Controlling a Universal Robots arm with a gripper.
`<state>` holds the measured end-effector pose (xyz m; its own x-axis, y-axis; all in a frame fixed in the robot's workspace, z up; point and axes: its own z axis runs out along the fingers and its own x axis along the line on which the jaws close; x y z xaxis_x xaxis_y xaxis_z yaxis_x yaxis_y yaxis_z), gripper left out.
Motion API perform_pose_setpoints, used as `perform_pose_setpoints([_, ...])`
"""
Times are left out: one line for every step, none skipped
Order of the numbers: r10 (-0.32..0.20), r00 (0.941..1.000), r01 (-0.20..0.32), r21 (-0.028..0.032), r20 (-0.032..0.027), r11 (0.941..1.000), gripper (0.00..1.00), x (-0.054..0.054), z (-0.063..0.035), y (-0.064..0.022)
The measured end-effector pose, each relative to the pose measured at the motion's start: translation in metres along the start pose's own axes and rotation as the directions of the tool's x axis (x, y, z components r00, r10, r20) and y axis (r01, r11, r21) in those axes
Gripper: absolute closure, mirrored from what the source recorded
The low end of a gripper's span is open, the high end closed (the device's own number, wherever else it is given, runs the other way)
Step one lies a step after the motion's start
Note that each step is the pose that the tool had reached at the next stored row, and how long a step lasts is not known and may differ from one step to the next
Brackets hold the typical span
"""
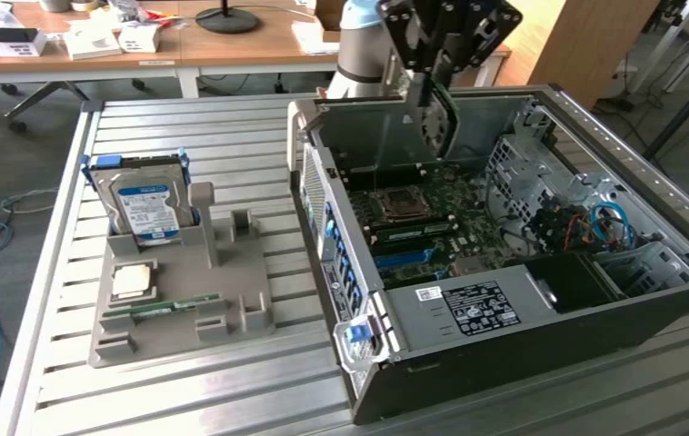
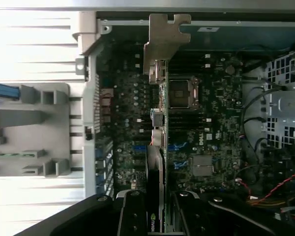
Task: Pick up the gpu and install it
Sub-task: 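Pick up the gpu and move the gpu toward the slot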
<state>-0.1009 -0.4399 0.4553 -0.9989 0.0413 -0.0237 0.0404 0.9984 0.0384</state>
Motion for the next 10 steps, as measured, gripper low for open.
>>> perform_pose_setpoints([0.0,1.0,0.0,-0.0001,0.0,1.0,0.73,-0.005,0.0001,0.0002])
perform_pose_setpoints([0.0,1.0,0.0,-0.0001,0.0,1.0,0.73,-0.009,0.0002,0.0004])
perform_pose_setpoints([0.0,1.0,0.0,-0.0001,0.0,1.0,0.73,-0.014,0.0003,0.0006])
perform_pose_setpoints([0.0,1.0,0.0,-0.0003,0.0,1.0,0.73,-0.018,0.0005,0.0008])
perform_pose_setpoints([0.0,1.0,0.0,-0.0004,0.0,1.0,0.73,-0.023,0.0006,0.001])
perform_pose_setpoints([0.0,1.0,0.0,-0.0005,0.0,1.0,0.73,-0.028,0.0007,0.0012])
perform_pose_setpoints([0.0,1.0,0.0,-0.0006,0.0,1.0,0.73,-0.032,0.0008,0.0014])
perform_pose_setpoints([0.0,1.0,0.0,-0.0007,0.0,1.0,0.73,-0.037,0.0009,0.0015])
perform_pose_setpoints([0.0,1.0,0.0,-0.0008,0.0,1.0,0.73,-0.041,0.0011,0.0017])
perform_pose_setpoints([0.0,1.0,0.0,-0.0009,0.0,1.0,0.73,-0.045,0.0012,0.0019])
